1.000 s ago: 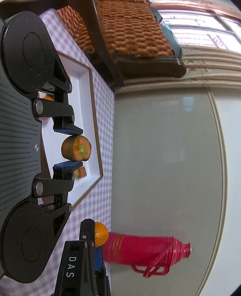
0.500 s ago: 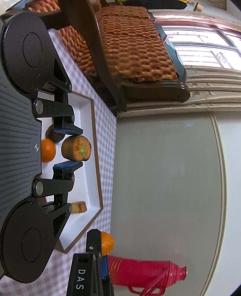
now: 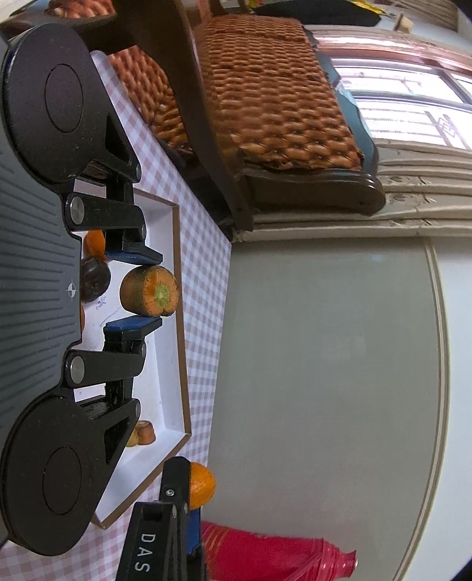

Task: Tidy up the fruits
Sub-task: 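Carry the carrot piece and orange over the white tray, then open both tools to drop the carrot piece and orange into the tray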

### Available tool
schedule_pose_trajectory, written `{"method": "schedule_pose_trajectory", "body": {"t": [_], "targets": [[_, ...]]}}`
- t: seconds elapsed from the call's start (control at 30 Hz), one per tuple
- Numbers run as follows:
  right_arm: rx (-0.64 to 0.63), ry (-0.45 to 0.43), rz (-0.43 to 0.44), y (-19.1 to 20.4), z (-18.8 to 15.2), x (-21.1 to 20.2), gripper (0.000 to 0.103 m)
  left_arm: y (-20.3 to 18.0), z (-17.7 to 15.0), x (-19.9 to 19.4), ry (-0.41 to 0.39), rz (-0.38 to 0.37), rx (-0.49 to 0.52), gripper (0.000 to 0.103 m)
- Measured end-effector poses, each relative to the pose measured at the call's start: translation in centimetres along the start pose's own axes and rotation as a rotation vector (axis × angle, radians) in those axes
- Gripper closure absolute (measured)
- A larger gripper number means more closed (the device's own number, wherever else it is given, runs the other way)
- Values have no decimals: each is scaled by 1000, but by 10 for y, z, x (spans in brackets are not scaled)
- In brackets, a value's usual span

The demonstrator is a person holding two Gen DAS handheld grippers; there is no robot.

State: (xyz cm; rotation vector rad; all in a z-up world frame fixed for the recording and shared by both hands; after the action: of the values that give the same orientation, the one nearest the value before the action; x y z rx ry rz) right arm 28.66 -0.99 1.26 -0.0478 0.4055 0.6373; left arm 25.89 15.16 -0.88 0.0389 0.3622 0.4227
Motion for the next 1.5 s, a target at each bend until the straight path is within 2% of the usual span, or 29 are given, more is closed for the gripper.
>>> {"method": "schedule_pose_trajectory", "body": {"t": [0.67,1.07,1.5], "targets": [[-5,8,-4,-14,7,30,75,5,13,37,-3,19,-6,73],[6,30,-10,-30,10,54,75,6,17,66,34,31,-7,73],[43,140,9,-53,3,98,75,16,13,104,104,66,-3,73]]}}
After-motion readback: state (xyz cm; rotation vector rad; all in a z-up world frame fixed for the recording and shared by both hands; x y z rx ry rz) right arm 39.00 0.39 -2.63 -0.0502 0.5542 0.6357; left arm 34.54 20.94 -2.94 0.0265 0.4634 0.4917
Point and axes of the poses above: each gripper's, at about its wrist camera, not at the fingertips, and x roughly the way its jaws point, y to its left, z to its top, the point moved 10 cm from there along x, roughly the way its jaws point, and after that the axes turned 10 degrees about z, right-handed, at the moved point
